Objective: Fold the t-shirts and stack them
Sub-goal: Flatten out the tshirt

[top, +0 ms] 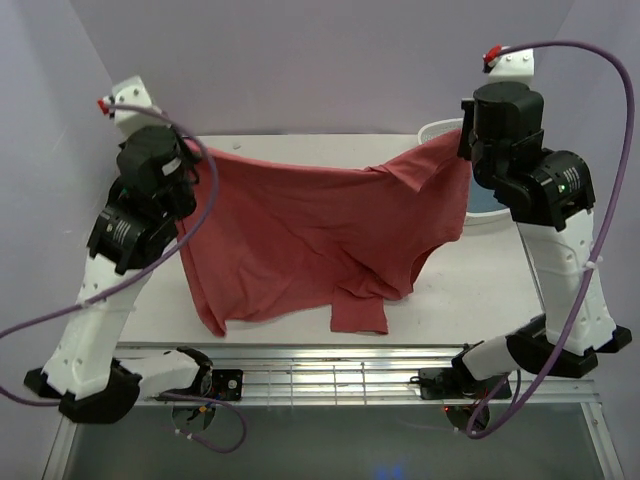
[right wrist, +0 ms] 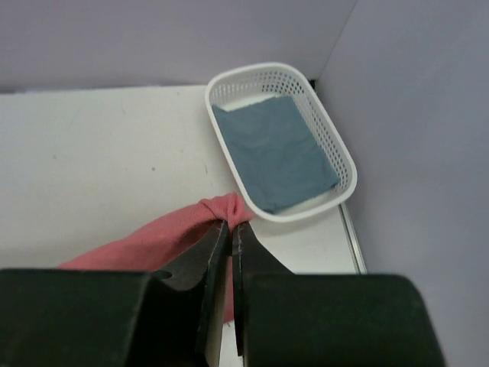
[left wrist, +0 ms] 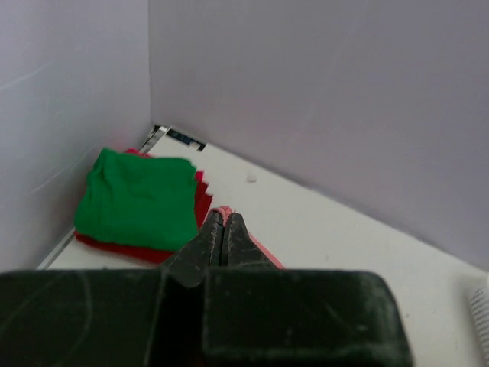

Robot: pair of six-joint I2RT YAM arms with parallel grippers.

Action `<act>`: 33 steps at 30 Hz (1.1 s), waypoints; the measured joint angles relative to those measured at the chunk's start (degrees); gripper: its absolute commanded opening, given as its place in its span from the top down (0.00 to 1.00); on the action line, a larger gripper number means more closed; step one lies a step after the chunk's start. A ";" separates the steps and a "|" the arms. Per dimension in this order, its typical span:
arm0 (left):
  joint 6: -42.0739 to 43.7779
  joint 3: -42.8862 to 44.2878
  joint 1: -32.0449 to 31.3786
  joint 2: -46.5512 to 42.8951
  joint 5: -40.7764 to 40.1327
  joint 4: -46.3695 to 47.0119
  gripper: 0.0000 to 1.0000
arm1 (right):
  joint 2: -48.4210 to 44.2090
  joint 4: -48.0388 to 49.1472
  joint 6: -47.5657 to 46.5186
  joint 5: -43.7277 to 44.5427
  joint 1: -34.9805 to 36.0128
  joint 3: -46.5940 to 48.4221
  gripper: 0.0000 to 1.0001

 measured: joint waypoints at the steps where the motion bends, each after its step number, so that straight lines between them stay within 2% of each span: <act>1: 1.95 5.09 0.22 4.24 0.33 1.40 1.00 | 1.62 1.16 -0.96 0.07 -0.68 2.23 0.92; 5: 5.62 26.64 0.70 22.14 3.21 1.09 1.00 | 10.05 6.49 -3.13 -1.42 -2.21 13.40 0.92; 6: 5.90 30.38 0.74 23.43 4.35 1.49 1.00 | 10.49 8.46 -3.37 -1.81 -2.25 13.18 0.92; 7: 6.03 32.94 0.92 28.35 5.27 0.96 1.00 | 10.40 10.40 -3.69 -2.23 -2.25 11.96 0.92; 9: 6.36 36.41 0.90 31.76 6.56 0.13 1.00 | 7.65 15.96 -4.46 -2.89 -2.21 5.79 0.92; 12: 7.23 38.05 0.92 32.92 8.02 0.13 1.00 | 4.26 20.79 -5.49 -3.30 -2.23 0.94 0.92; 17: 6.62 34.14 0.94 26.51 13.42 2.62 1.00 | 0.33 27.80 -6.82 -8.17 -2.25 2.93 0.92; 21: 4.17 24.39 0.94 14.73 21.29 4.24 1.00 | -4.83 27.78 -4.83 -17.18 -2.25 1.40 0.92; 25: 0.39 16.33 0.94 2.40 30.08 4.04 1.00 | -11.74 26.08 -0.50 -29.05 -2.29 -4.98 0.92; 29: -4.79 18.12 0.94 -2.16 37.38 0.87 1.00 | -14.27 20.96 4.00 -39.69 -2.29 -5.49 0.92; 33: -9.92 25.66 0.94 0.00 44.22 -4.39 1.00 | -11.72 15.63 7.26 -45.77 -2.29 3.65 0.92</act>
